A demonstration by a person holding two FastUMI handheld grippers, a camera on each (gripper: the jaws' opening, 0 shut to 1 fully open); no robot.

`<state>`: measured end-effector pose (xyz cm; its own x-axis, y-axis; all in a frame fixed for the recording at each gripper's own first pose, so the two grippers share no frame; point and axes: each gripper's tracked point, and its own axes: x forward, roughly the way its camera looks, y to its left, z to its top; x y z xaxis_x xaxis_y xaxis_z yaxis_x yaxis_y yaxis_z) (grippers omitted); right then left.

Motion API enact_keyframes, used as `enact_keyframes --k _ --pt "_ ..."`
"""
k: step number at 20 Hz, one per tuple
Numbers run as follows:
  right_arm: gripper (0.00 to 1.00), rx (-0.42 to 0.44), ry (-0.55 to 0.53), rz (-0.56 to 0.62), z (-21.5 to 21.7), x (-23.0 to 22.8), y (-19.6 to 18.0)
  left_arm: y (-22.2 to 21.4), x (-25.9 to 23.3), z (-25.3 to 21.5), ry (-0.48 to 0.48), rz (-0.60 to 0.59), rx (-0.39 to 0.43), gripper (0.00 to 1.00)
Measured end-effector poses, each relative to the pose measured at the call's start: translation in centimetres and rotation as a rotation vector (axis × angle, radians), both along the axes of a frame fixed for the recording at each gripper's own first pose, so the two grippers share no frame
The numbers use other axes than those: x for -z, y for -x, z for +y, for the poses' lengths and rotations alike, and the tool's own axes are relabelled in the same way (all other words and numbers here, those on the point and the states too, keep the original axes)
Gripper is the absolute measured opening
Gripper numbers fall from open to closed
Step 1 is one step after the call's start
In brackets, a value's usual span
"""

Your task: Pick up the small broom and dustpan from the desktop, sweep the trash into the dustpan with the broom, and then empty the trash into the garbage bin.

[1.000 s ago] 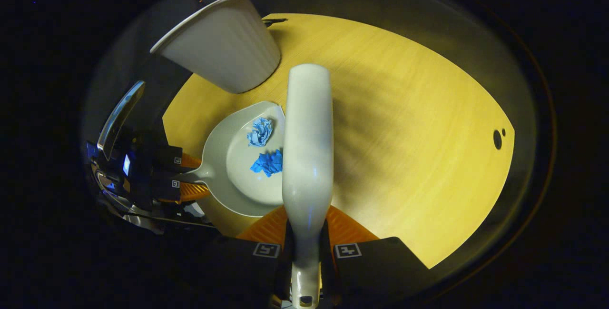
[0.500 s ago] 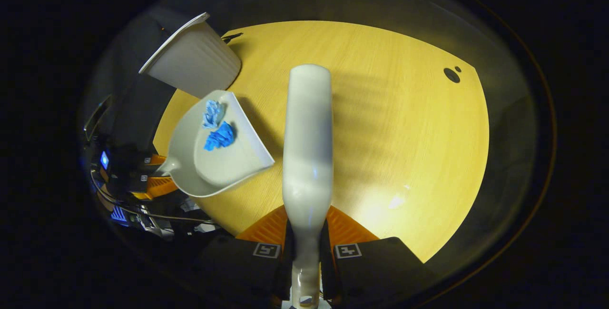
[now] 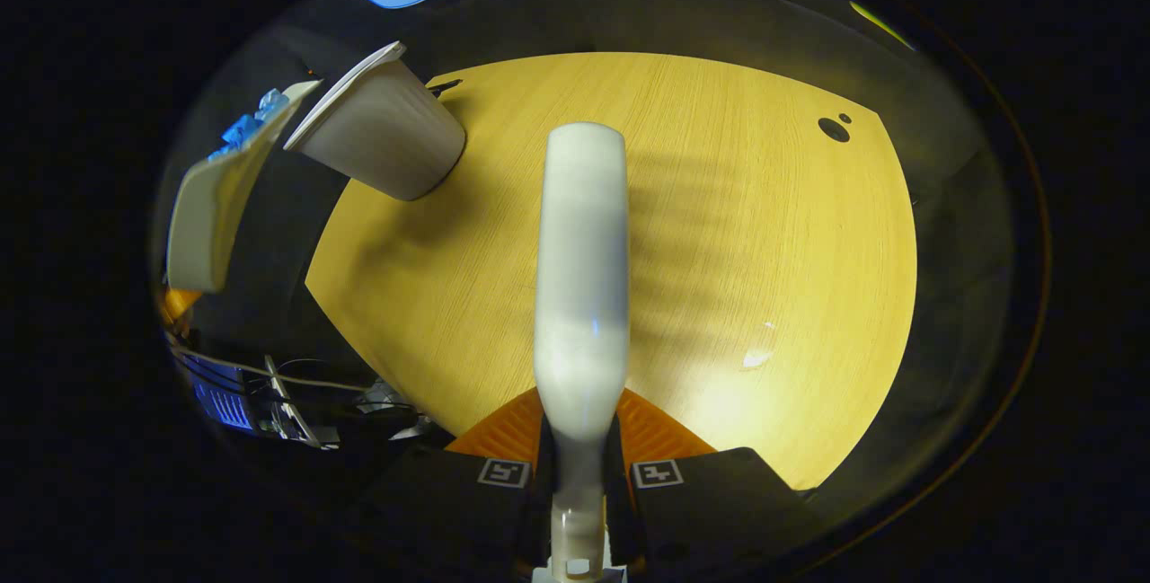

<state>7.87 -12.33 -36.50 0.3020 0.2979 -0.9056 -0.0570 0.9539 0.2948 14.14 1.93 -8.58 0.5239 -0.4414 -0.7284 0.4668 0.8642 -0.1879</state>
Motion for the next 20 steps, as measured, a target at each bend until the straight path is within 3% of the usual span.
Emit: enact_keyframes --k 1,6,7,8,10,15,20 --pt "0.28 -0.002 0.001 0.008 0.2 0.2 0.0 -0.5 -1.3 1.7 -0.015 -0.01 -0.041 0.3" --pt "0.24 -0.023 -0.058 0.019 -1.1 1.0 -1.0 -3.9 -5.2 11.7 -0.213 -0.094 -0.227 0.29" --pt "0.31 -0.021 -0.062 0.022 -1.4 1.0 -1.2 -4.8 -5.7 13.1 -0.242 -0.098 -0.255 0.29" --pt "0.27 -0.014 -0.073 0.025 -1.4 0.6 -1.1 -5.6 -5.8 14.5 -0.267 -0.096 -0.273 0.29" --pt "0.28 -0.002 -0.113 0.036 -1.2 0.5 -1.0 -7.2 -5.2 16.4 -0.32 -0.07 -0.288 0.29" --pt "0.27 0.008 -0.107 0.049 -1.1 0.6 -0.9 -11.9 -2.9 18.4 -0.357 -0.007 -0.259 0.29" --pt "0.24 0.046 -0.134 0.062 -0.9 0.6 -0.8 -13.9 -1.5 19.3 -0.574 0.056 -0.132 0.29"
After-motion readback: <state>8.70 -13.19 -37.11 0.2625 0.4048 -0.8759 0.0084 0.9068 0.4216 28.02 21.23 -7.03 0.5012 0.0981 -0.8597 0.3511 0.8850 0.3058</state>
